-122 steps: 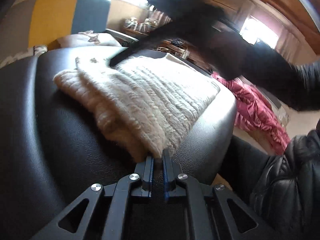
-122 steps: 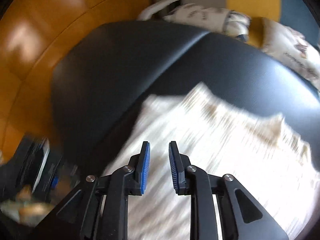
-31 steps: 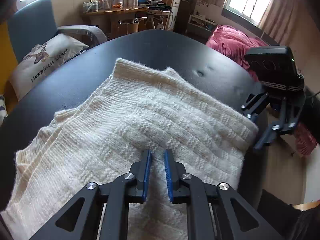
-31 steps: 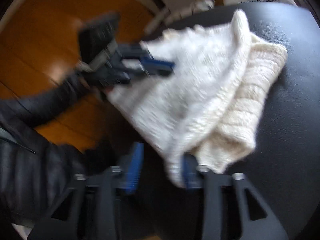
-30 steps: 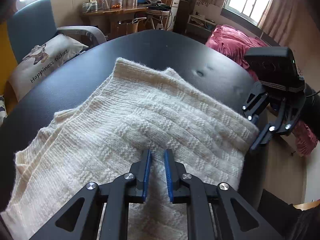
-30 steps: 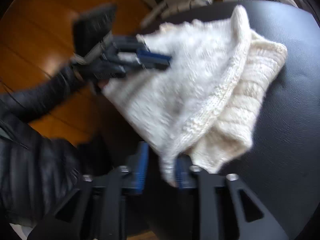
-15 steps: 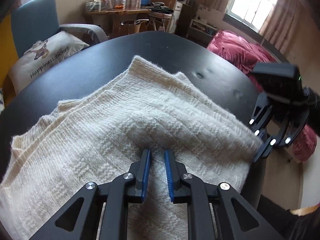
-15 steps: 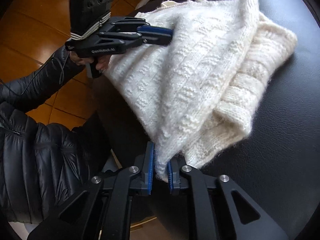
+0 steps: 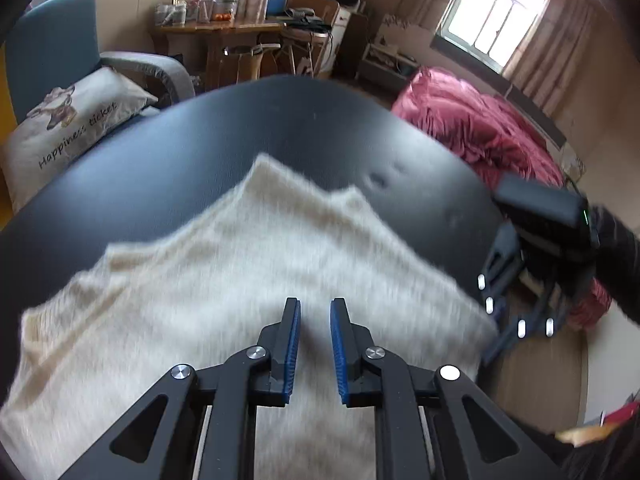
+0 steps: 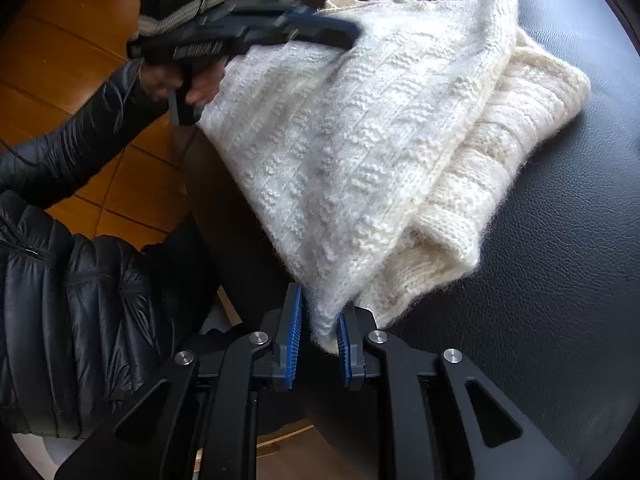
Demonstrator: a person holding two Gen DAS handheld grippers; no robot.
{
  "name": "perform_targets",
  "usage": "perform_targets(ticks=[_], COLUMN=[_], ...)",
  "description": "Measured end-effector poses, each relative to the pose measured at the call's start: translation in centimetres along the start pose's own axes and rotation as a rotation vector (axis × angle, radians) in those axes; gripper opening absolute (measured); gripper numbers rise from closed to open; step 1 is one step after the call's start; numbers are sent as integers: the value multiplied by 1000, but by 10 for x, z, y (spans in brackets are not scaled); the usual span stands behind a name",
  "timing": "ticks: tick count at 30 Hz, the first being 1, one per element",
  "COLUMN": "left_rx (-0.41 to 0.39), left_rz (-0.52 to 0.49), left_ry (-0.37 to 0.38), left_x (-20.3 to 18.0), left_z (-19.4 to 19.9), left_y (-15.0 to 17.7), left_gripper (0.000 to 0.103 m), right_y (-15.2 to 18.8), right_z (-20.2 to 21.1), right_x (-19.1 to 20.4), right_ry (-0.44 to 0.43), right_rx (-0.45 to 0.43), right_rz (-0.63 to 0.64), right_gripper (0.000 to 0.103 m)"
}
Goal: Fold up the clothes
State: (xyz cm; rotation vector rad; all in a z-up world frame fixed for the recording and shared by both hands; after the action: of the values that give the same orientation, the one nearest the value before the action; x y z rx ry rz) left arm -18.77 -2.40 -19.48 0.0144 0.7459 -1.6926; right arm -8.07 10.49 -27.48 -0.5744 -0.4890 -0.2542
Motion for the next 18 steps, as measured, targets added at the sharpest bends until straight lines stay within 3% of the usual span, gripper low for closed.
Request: perform_targets(ticks=[3, 8, 9, 11, 15, 18], left_rx=[1, 81, 79, 63, 61, 67], left_rz=[-18, -60, -53, -31, -6, -26], left_ry=[-21, -100, -75, -29, -35, -35], left_x=[-9, -20, -25, -32, -26, -31], left_z=[-16, -61, -62, -58, -60, -66], left_y=[-16, -15, -17, -25, -35, -37], left_gripper=[14, 14, 14, 15, 15, 14], right_y=[-5, -10, -11, -11, -12, -13], right_z=[-6, -6, -4, -1, 7, 12], right_x=[7, 11, 10, 8, 3, 0], right_ry=[33, 74, 73, 70, 66, 62], right_rx=[4, -22, -38, -69, -132, -179], right_rz=[21, 41, 31, 11, -29, -60], right_gripper=[16, 16, 17, 23, 45, 47])
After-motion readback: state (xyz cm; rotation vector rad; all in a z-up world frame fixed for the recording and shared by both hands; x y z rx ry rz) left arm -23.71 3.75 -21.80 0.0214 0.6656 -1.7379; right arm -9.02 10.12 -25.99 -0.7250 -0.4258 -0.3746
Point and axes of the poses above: each gripper's, at about its wrist camera, not at the fingertips, and z roughly against the way its jaws point, x to its left, y to its underside, the point moved 8 cm from there along -z, roughly the way its jaws point, and after that the axes turned 14 degrees about z, right-handed, at the moved point
